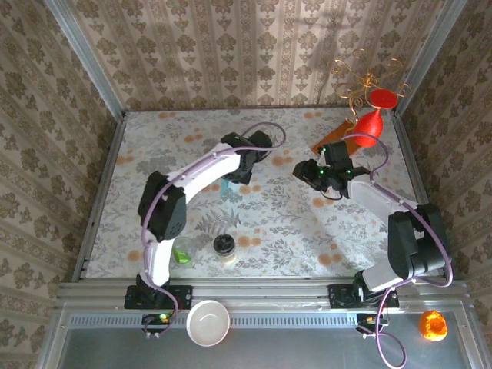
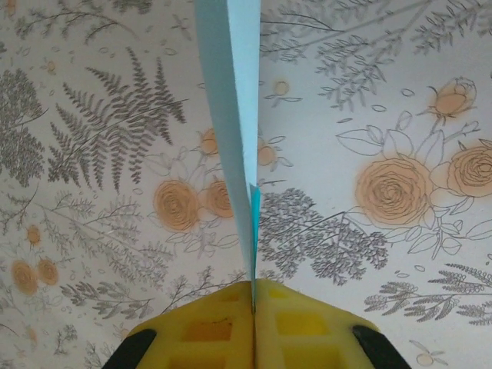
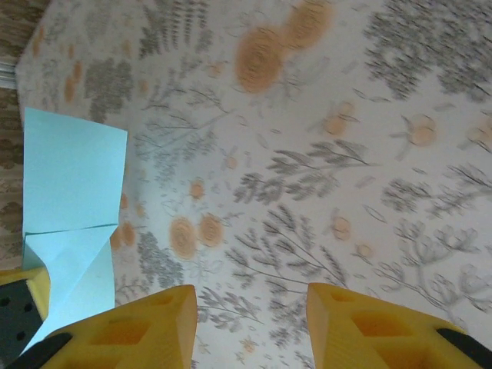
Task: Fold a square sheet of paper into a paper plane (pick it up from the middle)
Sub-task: Turn over the paper at the center of the table, then move the paper to the center of the table.
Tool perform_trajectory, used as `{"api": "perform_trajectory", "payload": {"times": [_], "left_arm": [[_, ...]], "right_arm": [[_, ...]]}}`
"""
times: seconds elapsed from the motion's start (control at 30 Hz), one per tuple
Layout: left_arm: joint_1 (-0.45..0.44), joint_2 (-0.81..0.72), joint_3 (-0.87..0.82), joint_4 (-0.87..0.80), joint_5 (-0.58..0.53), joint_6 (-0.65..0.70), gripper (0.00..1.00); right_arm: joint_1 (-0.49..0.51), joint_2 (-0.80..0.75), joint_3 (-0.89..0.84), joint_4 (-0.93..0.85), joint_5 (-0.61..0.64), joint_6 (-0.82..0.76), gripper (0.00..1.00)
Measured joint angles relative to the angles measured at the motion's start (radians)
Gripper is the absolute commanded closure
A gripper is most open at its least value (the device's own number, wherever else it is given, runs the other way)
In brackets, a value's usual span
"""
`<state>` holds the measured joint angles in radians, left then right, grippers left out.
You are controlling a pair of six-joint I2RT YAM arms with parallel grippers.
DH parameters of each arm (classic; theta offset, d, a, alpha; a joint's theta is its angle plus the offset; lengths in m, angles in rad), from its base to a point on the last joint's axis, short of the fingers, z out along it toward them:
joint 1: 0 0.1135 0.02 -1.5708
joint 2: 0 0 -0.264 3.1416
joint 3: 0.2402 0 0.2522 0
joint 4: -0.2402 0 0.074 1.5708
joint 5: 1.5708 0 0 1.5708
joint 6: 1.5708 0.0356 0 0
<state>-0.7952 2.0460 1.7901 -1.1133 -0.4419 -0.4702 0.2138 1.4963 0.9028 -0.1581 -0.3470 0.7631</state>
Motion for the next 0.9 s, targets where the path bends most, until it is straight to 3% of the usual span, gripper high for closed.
{"api": "perform_trajectory", "payload": {"times": [0.1,0.23,0.37,0.5,0.67,0.9], "left_arm": [[-0.032,0.068,0.039,0.014,0.028,-0.012,0.78],[-0.045,0.097,0.030,0.108,0.149,-0.056,0.63],[-0.017,0.056,-0.093,0.269,0.314,-0.114,0.51],[0.052,-0.063,-0.285,0.423,0.461,-0.171,0.45],[0.166,-0.303,-0.510,0.583,0.564,-0.243,0.25],[0.324,-0.559,-0.773,0.674,0.623,-0.283,0.00]], "right_arm": [[-0.017,-0.005,-0.045,0.002,-0.003,0.002,0.57],[-0.027,-0.016,-0.100,0.003,-0.008,0.002,0.57],[-0.026,-0.031,-0.119,0.000,-0.027,0.000,0.57],[-0.008,-0.013,-0.107,-0.011,-0.039,-0.003,0.58],[0.133,0.121,0.013,-0.036,-0.039,-0.002,0.58],[0.337,0.286,0.198,-0.044,-0.014,0.033,0.59]]}}
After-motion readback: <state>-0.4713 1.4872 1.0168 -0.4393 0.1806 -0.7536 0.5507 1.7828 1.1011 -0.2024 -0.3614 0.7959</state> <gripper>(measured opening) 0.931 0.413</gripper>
